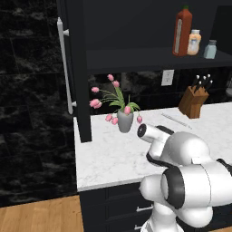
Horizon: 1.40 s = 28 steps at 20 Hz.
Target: Put the shaker and condiment bottle from the counter next to their counterparts in the cabinet.
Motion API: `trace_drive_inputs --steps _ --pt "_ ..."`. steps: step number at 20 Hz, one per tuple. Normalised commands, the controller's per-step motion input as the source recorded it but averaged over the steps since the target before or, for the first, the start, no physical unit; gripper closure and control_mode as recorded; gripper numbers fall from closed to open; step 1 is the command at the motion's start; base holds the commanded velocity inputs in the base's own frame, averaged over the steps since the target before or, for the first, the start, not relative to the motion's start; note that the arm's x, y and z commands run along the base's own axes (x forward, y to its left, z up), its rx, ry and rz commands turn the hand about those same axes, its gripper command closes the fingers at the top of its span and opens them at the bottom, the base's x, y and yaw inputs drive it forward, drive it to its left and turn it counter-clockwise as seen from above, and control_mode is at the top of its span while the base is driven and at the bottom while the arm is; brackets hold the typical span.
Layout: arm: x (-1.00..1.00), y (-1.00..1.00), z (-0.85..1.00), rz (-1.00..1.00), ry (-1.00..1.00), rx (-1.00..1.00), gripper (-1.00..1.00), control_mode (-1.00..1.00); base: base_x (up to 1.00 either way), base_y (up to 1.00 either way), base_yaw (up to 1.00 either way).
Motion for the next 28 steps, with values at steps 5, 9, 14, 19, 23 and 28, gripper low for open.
trace_drive_inputs --steps 5,9,14,19,23,28 --pt "0.32 0.00 -0.29 0.00 0.00 0.00 -1.00 -1.00 0.00 0.00 0.00" --pt "0.34 0.00 -0.16 0.00 0.00 0.00 -1.00 -1.00 0.00 0.00 0.00" --pt "0.32 -0.11 -0.16 0.00 0.00 0.00 -1.00 -1.00 0.00 0.00 0.00" --pt "0.03 -0.48 -0.49 0.00 -0.02 0.00 -1.00 -1.00 0.00 0.00 0.00" --pt "0.08 -0.45 -0.48 0.00 0.00 0.00 1.00 -1.00 0.00 0.00 0.00" --pt "0.21 -0.26 0.07 0.00 0.00 0.00 1.00 -1.00 0.00 0.00 0.00"
